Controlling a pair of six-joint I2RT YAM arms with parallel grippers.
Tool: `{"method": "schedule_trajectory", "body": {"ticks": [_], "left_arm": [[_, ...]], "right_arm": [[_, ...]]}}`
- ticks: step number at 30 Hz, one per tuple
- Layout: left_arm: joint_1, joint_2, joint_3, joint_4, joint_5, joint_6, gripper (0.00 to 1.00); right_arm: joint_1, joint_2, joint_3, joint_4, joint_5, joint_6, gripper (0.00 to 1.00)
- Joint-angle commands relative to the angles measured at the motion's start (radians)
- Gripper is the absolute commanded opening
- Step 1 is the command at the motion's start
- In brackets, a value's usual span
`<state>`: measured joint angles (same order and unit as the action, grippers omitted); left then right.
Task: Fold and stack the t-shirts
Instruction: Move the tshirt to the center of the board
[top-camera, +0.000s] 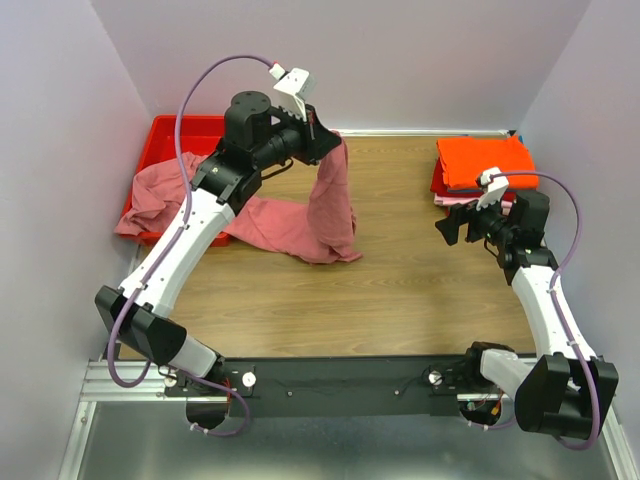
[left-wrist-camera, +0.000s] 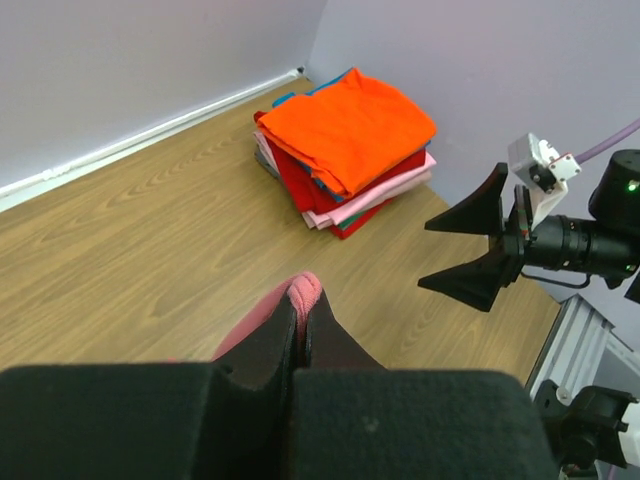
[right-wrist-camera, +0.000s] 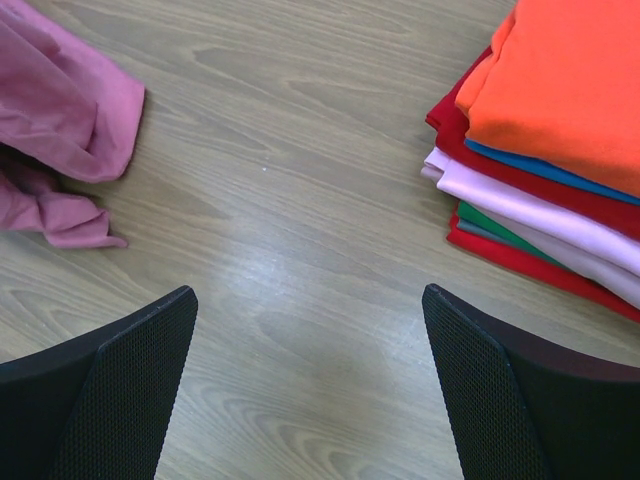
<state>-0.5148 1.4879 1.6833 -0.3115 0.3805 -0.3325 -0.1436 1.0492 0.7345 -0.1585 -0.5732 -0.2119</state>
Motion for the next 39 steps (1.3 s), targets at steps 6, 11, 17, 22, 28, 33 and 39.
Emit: {"method": "schedule_trajectory", "body": {"ticks": [6, 11, 17, 22, 28, 33, 39], "left_arm": [[-0.008, -0.034, -0.054, 0.048, 0.041, 0.023, 0.0], [-0.008, -0.034, -0.091, 0.055, 0.037, 0.033, 0.0], [-0.008, -0.04, -0.135, 0.068, 0.028, 0.052, 0.0], [-0.008, -0.034, -0.187, 0.086, 0.024, 0.07, 0.0], [-0.007, 0.003, -0.255, 0.098, -0.015, 0.099, 0.14], [-0.014, 0.049, -0.274, 0.147, 0.076, 0.067, 0.0], [-0.08, 0.12, -0.093, 0.169, 0.145, 0.049, 0.0]], "right_arm": [[-0.001, 0.008, -0.012, -0.001, -0.022, -0.02, 1.0], [-0.001, 0.011, -0.011, -0.003, -0.022, -0.02, 1.0], [-0.001, 0.014, -0.01, -0.003, -0.024, -0.021, 1.0], [-0.001, 0.014, -0.01, -0.001, -0.024, -0.021, 1.0], [-0.002, 0.014, -0.01, -0.003, -0.022, -0.021, 1.0], [-0.001, 0.017, -0.01, -0.003, -0.022, -0.021, 1.0], [-0.001, 0.017, -0.01, -0.003, -0.017, -0.021, 1.0]]}}
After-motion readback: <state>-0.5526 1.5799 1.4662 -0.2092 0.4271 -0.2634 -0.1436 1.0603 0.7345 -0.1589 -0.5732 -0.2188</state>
